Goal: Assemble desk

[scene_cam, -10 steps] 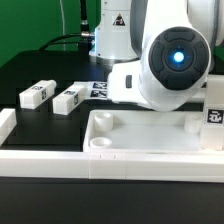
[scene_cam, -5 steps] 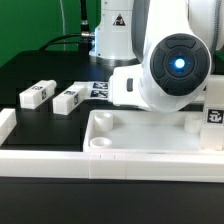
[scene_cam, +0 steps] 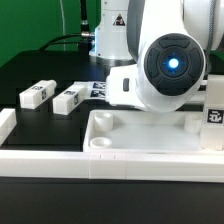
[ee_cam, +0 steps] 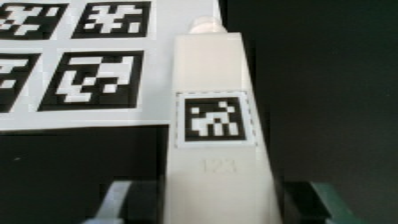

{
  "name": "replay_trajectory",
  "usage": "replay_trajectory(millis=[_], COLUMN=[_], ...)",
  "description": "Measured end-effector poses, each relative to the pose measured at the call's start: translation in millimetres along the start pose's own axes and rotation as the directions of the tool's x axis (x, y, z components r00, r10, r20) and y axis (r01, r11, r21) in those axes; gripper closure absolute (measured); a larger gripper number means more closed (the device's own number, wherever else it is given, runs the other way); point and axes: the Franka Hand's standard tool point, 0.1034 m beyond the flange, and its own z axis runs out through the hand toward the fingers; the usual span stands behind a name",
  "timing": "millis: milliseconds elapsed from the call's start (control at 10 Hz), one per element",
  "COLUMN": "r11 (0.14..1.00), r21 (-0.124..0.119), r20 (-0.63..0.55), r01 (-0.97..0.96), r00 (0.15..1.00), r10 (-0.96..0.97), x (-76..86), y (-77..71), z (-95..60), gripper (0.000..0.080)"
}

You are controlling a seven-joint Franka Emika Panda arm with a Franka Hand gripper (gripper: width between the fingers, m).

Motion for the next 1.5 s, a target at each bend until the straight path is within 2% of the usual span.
replay_trajectory(millis=[300, 600, 700, 800, 1100, 1200, 1500], r11=[1.000, 0.998, 0.998, 0.998, 0.998, 0.998, 0.997], r21=[0.011, 0.041, 0.033, 0.032, 0.030, 0.028, 0.028], r20=[-0.010, -0.009, -0.025, -0.033, -0.088, -0.125, -0.283], r01=[0.027, 0.052, 0.054, 0.056, 0.056, 0.058, 0.078], r00=[1.000, 0.999, 0.998, 0.998, 0.995, 0.991, 0.957], r10=[-0.027, -0.052, -0.054, -0.055, -0.053, -0.054, -0.067], x=[-6.0, -36.1, -42.4, -45.0, -37.7, -34.9, -49.8], y=[9.1, 22.0, 23.5, 23.9, 24.2, 24.3, 28.1], z=[-9.5, -44.1, -54.4, -58.2, -62.6, -69.1, -117.6], gripper=[0.0511, 0.0511, 0.0511, 0.0511, 0.0509, 0.0509, 0.0509])
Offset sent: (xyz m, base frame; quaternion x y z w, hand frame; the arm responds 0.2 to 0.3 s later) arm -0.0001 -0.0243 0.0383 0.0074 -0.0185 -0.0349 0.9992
